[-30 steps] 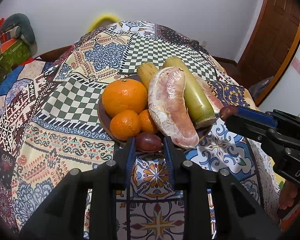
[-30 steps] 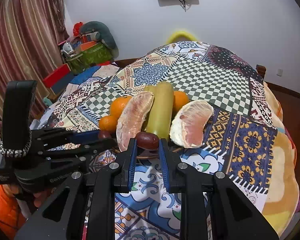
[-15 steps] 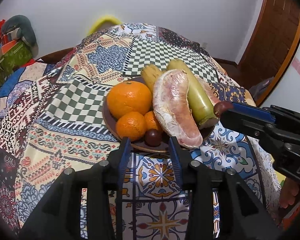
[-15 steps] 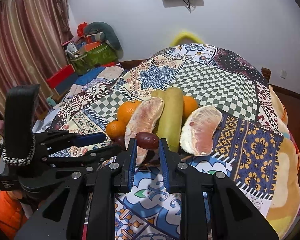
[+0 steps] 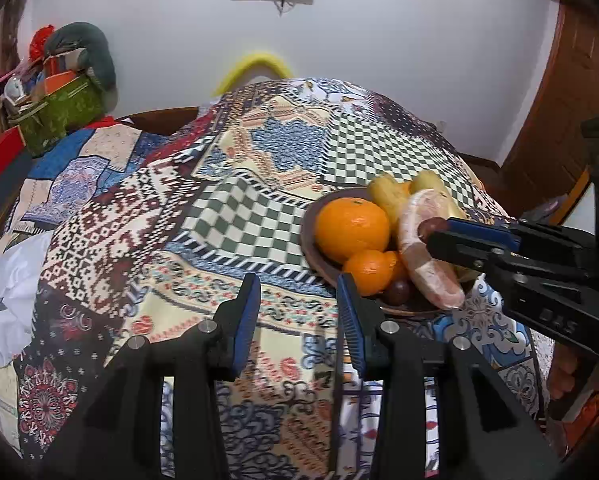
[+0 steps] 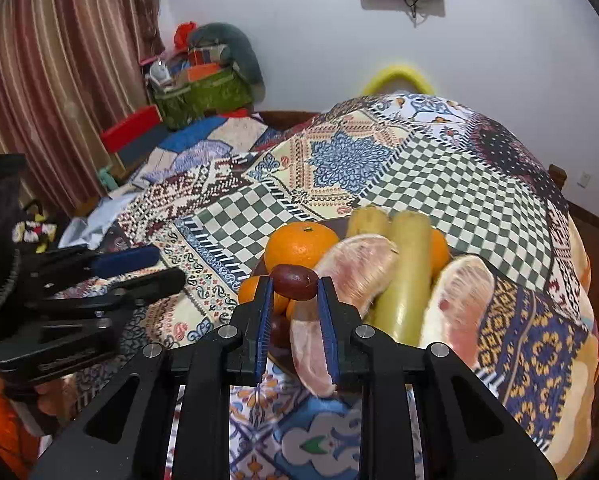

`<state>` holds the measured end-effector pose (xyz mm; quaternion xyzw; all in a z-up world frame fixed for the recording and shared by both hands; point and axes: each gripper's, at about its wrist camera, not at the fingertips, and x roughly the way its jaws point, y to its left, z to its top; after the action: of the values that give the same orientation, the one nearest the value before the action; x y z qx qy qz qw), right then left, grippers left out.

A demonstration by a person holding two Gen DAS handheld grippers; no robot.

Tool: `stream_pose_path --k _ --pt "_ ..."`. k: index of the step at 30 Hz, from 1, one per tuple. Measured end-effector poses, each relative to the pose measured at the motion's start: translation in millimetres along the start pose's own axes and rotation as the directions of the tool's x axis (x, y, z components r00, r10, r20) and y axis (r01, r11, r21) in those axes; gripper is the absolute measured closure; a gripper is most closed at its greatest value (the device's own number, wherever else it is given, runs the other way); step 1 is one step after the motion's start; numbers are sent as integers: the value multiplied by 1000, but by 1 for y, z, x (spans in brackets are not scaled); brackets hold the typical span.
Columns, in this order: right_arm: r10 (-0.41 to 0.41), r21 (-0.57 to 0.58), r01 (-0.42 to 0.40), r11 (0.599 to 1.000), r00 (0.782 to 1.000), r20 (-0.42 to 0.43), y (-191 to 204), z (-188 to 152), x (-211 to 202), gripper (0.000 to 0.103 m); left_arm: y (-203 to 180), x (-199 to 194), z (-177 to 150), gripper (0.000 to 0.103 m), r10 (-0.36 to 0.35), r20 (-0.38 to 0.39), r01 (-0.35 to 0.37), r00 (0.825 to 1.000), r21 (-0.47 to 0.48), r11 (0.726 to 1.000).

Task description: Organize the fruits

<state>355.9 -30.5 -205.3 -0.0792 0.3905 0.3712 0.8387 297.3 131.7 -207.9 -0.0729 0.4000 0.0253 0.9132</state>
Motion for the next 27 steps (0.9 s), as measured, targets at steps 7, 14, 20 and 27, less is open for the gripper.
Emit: stream_pose_path --k 7,14,20,27 --pt "-27 -18 27 999 999 -40 3 3 20 83 14 0 -3 64 -8 5 8 1000 -30 1000" --pt "-27 -19 26 999 999 -47 6 5 19 78 14 1 -5 64 -14 3 15 1000 -39 999" --pt "-27 -5 27 1000 999 -21 5 4 7 77 6 -13 -2 64 -12 25 13 1000 -23 1000" --pt "-56 8 55 998 993 108 6 8 -57 77 -12 -55 9 64 -21 109 22 994 -6 1000"
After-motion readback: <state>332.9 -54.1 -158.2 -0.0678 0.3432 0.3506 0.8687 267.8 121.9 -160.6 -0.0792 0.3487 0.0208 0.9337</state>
